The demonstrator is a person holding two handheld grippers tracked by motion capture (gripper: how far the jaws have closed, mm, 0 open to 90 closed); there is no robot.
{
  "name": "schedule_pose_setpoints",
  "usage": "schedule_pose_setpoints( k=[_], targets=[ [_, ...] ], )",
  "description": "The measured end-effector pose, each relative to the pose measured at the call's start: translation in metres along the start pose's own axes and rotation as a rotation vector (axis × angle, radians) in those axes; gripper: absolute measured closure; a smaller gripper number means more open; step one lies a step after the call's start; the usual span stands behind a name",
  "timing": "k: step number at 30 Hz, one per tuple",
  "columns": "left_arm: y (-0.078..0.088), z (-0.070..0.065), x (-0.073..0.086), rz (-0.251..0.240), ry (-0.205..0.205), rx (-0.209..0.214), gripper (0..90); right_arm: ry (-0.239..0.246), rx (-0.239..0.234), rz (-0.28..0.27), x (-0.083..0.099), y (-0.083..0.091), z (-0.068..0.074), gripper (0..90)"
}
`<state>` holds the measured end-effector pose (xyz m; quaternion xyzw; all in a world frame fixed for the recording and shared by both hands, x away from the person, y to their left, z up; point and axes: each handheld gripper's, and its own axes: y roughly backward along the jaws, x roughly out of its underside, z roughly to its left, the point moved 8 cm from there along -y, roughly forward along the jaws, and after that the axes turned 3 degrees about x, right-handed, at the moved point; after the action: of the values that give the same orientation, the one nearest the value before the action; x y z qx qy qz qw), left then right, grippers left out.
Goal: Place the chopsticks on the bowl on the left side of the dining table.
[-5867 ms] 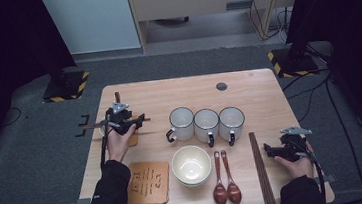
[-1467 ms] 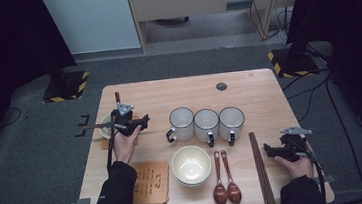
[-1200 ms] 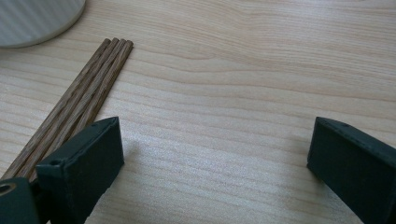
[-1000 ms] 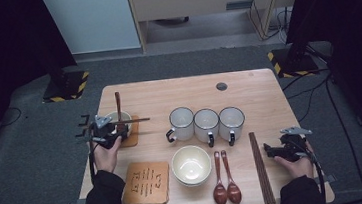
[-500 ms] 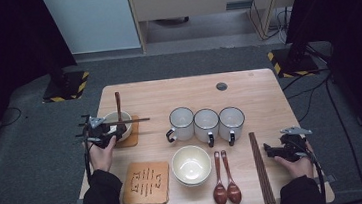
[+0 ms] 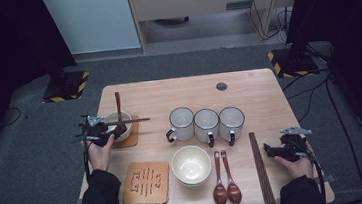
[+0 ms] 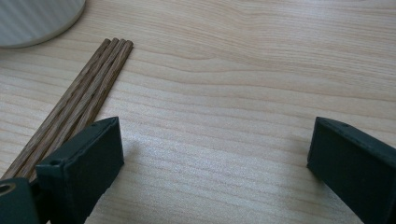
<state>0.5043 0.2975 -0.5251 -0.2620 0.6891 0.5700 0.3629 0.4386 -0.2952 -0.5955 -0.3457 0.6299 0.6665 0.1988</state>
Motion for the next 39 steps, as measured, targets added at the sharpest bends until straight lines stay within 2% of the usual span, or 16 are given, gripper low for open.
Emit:
schedule_pose_setpoints(
  k=[16, 25, 31, 39],
  targets=[
    [0.000, 0.003, 0.000, 0.001, -0.002, -0.002, 42.0, 0.000, 0.000, 0.000, 0.000, 0.000, 0.000, 3.6],
    [0.014, -0.006, -0.011, -0.054, -0.012, 0.022, 42.0, 0.000, 0.000, 0.000, 0.000, 0.000, 0.000, 3.6],
    [0.031, -0.024, -0.026, -0.120, -0.020, 0.069, 42.0, 0.000, 0.000, 0.000, 0.000, 0.000, 0.000, 3.6],
    [0.048, -0.064, -0.044, -0.202, -0.055, 0.152, 41.8, 0.000, 0.000, 0.000, 0.000, 0.000, 0.000, 3.6]
  ],
)
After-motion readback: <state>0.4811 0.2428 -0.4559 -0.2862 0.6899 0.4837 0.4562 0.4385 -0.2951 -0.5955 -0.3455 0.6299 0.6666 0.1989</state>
